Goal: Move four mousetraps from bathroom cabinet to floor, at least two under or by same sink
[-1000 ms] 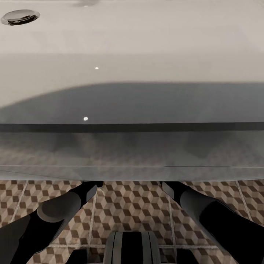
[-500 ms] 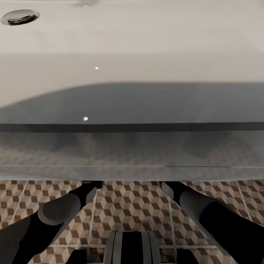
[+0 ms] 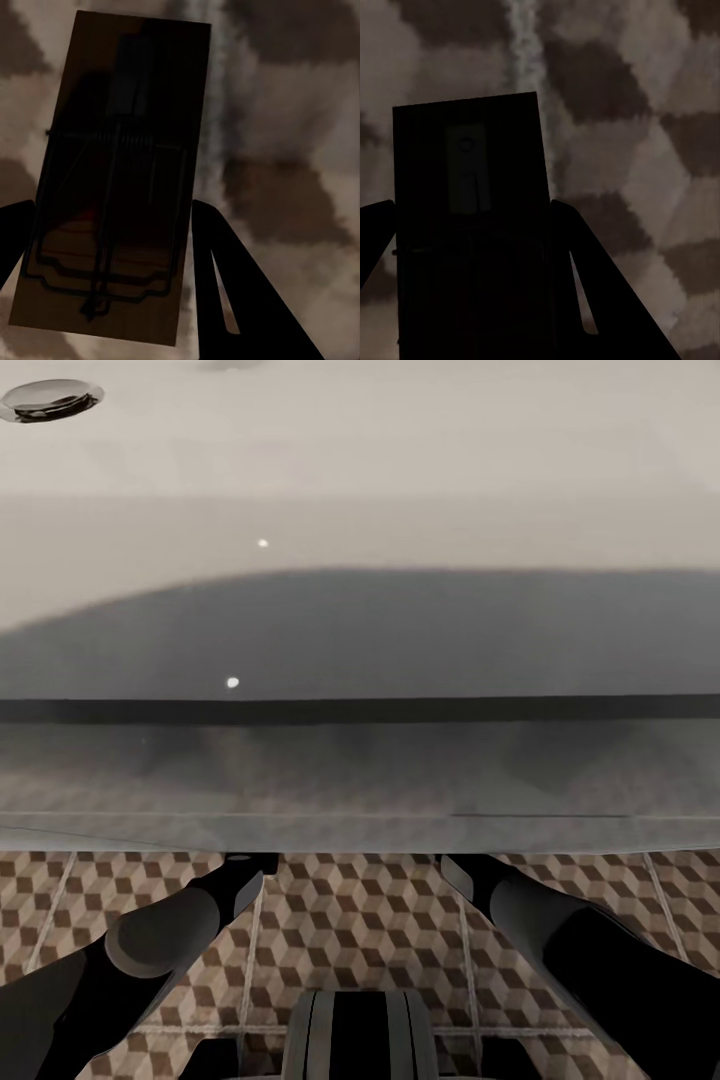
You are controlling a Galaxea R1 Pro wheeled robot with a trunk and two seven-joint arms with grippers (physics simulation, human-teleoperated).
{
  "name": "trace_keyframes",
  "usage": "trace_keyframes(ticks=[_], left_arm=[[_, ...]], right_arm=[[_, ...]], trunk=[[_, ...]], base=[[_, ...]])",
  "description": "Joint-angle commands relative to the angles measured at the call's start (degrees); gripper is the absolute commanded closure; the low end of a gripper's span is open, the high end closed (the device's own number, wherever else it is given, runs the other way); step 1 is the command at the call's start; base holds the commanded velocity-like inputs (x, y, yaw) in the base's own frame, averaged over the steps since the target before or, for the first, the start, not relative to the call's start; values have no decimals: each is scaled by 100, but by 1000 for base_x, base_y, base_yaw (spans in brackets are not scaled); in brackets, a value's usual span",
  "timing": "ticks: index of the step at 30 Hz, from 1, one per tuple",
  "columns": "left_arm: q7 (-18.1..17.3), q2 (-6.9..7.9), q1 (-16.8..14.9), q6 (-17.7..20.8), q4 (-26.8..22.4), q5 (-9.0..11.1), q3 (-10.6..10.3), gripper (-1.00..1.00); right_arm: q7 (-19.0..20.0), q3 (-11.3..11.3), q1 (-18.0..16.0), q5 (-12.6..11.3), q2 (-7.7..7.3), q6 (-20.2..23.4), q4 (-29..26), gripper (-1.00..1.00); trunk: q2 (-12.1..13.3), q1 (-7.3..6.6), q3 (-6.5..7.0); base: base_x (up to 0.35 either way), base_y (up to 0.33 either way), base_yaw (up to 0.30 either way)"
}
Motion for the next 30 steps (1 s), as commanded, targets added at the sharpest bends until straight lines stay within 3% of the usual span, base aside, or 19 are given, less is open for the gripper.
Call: trace_keyframes(ticks=[1,12,13,30], left_arm=[[27,-6,2,30,-14,43,-16,100],[27,1,2,30,-6,43,-220,100],[27,1,2,30,-6,43,567,100],[35,2,2,30,4,51,567,100]], right_arm=[[-22,47,-19,-39,0,33,-13,100],[-16,46,-19,-39,0,26,-13,100],[-16,46,-19,-39,0,26,-13,100],[-32,46,-19,-39,-4,35,-5,100]], trunk=[[0,1,-6],[0,1,-34],[0,1,-34],[0,1,-34]], base=[[0,0,0],[0,0,0],[0,0,0],[0,0,0]])
